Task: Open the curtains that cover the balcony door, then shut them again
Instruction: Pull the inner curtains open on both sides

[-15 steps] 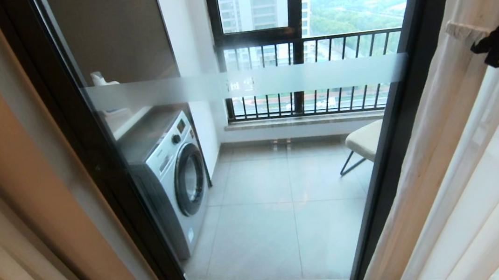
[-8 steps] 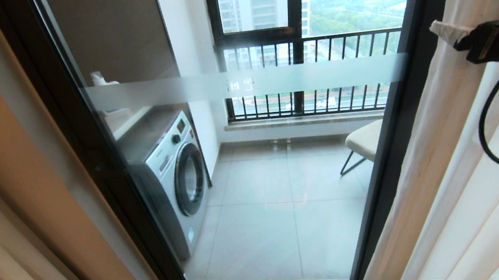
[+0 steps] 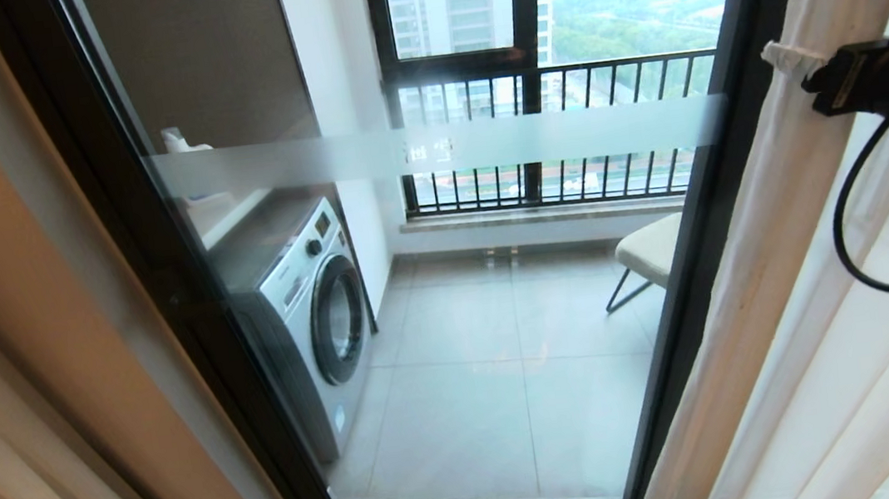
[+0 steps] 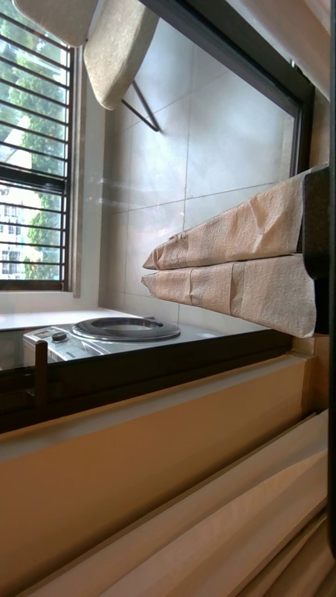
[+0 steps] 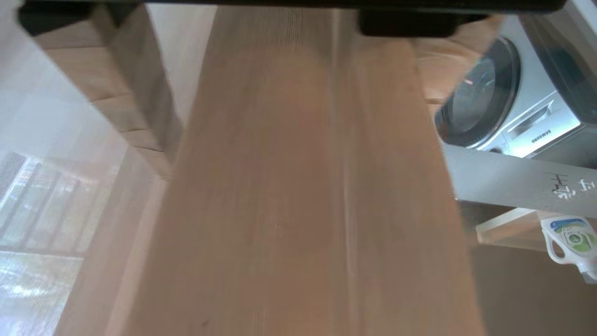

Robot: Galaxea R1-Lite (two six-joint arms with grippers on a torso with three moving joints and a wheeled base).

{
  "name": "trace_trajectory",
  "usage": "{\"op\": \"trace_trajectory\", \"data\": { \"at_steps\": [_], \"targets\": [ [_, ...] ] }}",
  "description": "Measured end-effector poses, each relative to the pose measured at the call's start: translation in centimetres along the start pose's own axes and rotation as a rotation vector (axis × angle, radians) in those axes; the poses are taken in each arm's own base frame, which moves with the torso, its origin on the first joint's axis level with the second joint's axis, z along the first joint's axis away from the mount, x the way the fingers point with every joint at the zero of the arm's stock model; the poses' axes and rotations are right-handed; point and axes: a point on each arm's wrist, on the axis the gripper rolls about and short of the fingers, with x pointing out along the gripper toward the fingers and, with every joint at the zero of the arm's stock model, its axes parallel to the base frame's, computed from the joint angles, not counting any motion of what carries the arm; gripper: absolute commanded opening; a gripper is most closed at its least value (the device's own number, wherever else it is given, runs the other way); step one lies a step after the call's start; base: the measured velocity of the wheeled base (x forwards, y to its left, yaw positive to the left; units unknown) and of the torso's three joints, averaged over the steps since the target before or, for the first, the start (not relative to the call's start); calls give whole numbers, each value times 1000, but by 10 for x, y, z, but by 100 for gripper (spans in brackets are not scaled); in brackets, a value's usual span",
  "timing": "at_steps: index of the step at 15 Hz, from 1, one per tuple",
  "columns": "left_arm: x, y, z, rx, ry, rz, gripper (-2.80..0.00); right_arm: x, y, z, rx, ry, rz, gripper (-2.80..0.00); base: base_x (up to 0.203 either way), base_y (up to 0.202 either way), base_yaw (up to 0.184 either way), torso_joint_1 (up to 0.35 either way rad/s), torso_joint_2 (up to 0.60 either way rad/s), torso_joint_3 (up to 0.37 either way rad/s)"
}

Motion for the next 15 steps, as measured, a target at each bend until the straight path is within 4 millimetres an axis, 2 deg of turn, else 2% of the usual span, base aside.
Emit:
{"op": "trace_trajectory", "data": {
  "at_steps": [4, 7, 11, 15],
  "targets": [
    [0, 0, 0, 0, 0, 0, -280, 1, -3, -2, 0, -5, -9, -280, 0, 0, 0, 0, 0, 0],
    [0, 0, 0, 0, 0, 0, -280, -1, -12, -1, -6, 2, -41, -280, 0, 0, 0, 0, 0, 0],
    [0, 0, 0, 0, 0, 0, -280, -9, -26, 5, -19, -10, -92, -280, 0, 0, 0, 0, 0, 0],
    [0, 0, 0, 0, 0, 0, -280, -20, -28, 11, -24, -18, -106, -280, 0, 0, 0, 0, 0, 0]
  ]
}}
